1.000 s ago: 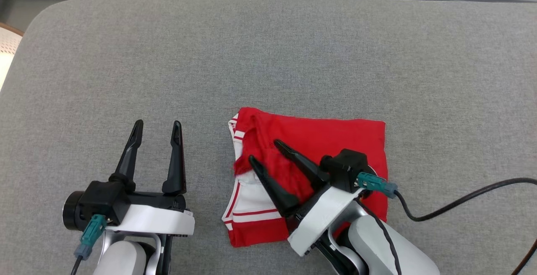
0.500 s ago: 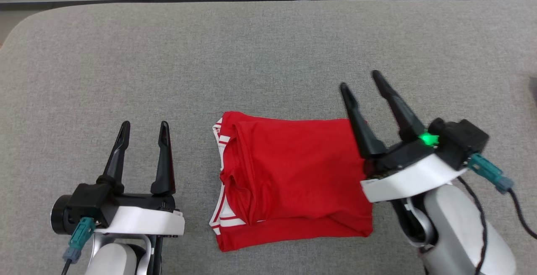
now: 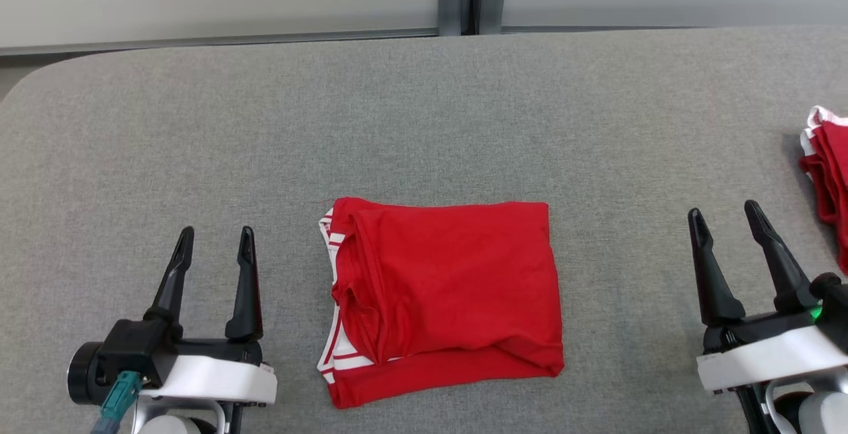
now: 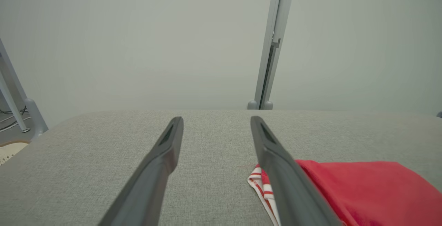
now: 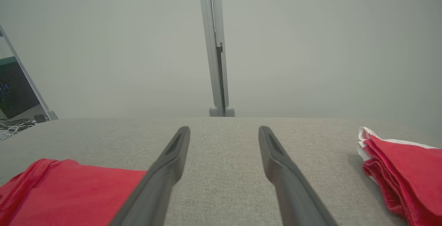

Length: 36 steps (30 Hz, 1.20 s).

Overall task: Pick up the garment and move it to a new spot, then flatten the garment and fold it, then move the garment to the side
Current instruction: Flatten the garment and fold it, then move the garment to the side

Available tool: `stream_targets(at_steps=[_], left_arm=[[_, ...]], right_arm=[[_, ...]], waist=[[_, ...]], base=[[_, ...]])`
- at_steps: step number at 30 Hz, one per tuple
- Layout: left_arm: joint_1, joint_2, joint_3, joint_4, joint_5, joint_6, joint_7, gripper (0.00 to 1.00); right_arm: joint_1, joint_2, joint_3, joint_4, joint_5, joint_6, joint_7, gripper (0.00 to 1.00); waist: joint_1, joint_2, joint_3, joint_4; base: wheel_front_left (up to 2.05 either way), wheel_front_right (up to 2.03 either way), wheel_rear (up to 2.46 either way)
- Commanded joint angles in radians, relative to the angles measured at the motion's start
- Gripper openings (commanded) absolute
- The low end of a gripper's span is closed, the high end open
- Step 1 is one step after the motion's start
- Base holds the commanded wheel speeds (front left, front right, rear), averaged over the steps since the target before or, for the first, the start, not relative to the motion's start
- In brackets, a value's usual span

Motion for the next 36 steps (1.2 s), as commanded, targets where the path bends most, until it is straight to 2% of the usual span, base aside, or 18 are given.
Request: stream_targets(at_steps=[1,14,36], left_arm=[[0.015,0.006,0.003,-0.001,0.000,0.004,0.002,1.00],[0.121,0.026,-0.004,-0.025,-0.011,0.034,0.059,1.00],[0.150,0.044,-0.009,-0.052,-0.022,0.049,0.077,1.00]], right_arm=[[0.019,0.004,-0.005,-0.014,-0.010,0.000,0.010,1.00],[0.156,0.028,-0.048,-0.073,-0.023,0.000,0.086,1.00],[0.196,0.052,-0.075,-0.127,-0.039,0.000,0.130,1.00]], waist=[[0.0000,0.0000,-0.024,-0.009],[0.0000,0.0000,-0.143,-0.015],[0.0000,0.0000,-0.153,-0.010]], base=[[0.00,0.00,0.00],[0.00,0.00,0.00],[0.00,0.00,0.00]])
